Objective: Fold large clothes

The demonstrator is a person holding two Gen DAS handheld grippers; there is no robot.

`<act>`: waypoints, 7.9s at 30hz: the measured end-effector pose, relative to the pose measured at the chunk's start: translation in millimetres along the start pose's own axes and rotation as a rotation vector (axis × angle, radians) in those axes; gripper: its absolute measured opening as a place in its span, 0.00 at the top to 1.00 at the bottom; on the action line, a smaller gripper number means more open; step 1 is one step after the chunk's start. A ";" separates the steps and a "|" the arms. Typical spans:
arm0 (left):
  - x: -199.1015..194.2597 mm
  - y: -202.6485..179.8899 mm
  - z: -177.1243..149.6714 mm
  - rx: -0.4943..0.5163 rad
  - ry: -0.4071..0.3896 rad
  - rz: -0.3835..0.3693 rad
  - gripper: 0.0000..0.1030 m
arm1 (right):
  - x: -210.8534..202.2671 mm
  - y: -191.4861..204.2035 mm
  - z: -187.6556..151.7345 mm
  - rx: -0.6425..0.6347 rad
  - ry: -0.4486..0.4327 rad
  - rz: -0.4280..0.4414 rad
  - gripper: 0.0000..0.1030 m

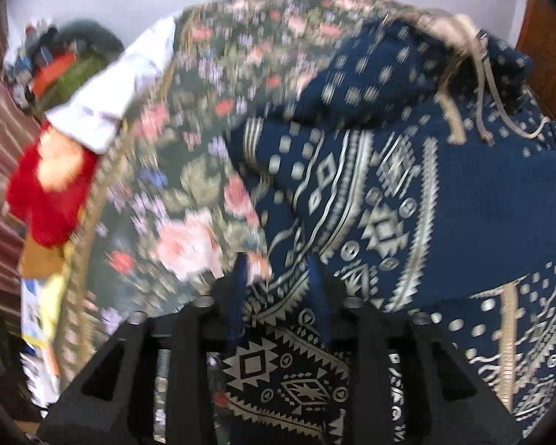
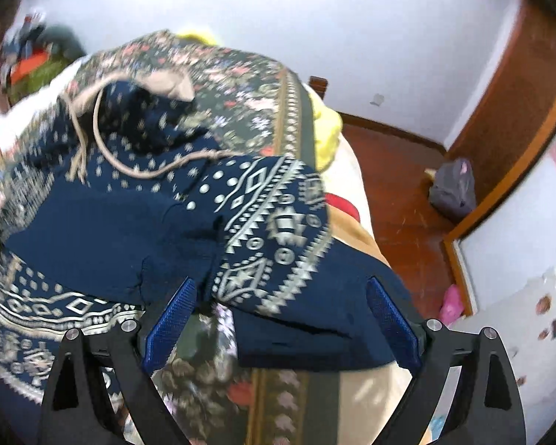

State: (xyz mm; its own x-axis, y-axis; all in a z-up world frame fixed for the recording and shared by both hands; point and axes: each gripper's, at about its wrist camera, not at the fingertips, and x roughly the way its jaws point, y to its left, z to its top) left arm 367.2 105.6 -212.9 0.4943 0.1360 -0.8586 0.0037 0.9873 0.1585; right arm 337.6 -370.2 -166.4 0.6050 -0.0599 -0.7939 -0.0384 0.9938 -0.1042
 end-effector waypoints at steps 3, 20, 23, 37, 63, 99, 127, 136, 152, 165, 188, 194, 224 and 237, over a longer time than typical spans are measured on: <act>-29.0 -12.8 17.7 0.031 -0.088 0.007 0.33 | -14.0 -28.8 -1.6 0.094 0.002 0.061 0.10; -10.1 -160.8 59.0 0.106 0.022 -0.227 0.22 | 56.2 -162.0 -76.5 0.679 0.202 0.328 0.09; 11.5 -178.2 58.4 0.124 0.078 -0.228 0.22 | 77.6 -170.5 -85.1 0.757 0.227 0.380 0.10; 37.2 -178.0 59.0 -0.001 0.095 -0.273 0.15 | 122.0 -196.1 -70.9 0.878 0.168 0.331 0.77; -98.4 -49.5 38.4 -0.046 -0.192 -0.192 0.16 | -138.6 19.7 169.0 0.268 -0.315 0.588 0.86; -61.6 52.9 -40.8 -0.176 -0.092 -0.160 0.16 | 90.1 353.9 26.4 -0.332 0.519 0.597 0.85; -11.3 -50.5 -17.5 -0.159 0.060 -0.284 0.16 | 35.4 292.1 66.6 -0.104 0.393 0.775 0.85; 18.8 -20.6 -36.3 -0.298 0.146 -0.249 0.16 | -31.3 241.2 90.0 -0.168 0.159 0.698 0.85; 15.7 -12.7 -16.8 -0.312 0.067 -0.272 0.74 | -16.0 17.3 3.4 -0.016 0.063 0.228 0.85; -13.9 -4.8 2.0 -0.257 -0.046 -0.149 0.88 | 18.5 52.5 -1.3 -0.109 0.048 0.199 0.85; 22.8 4.7 -14.1 -0.129 0.008 -0.033 0.84 | 51.1 22.3 0.2 -0.076 0.081 0.067 0.03; -7.6 25.2 -19.7 -0.095 -0.009 -0.026 0.62 | 5.8 13.0 6.9 -0.070 0.008 0.155 0.03; 16.3 7.2 199.0 -0.248 -0.140 -0.247 0.23 | 145.3 102.6 208.6 0.314 0.169 0.535 0.03; 126.3 -37.5 221.6 -0.354 0.045 -0.322 0.77 | 228.3 127.1 213.3 0.326 0.201 0.510 0.72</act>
State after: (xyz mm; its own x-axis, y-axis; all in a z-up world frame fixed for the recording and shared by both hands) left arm 622.1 67.7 -219.2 0.4783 -0.1859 -0.8583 -0.1499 0.9457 -0.2884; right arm 640.5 -237.6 -233.1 0.4120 0.4437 -0.7959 -0.0188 0.8774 0.4794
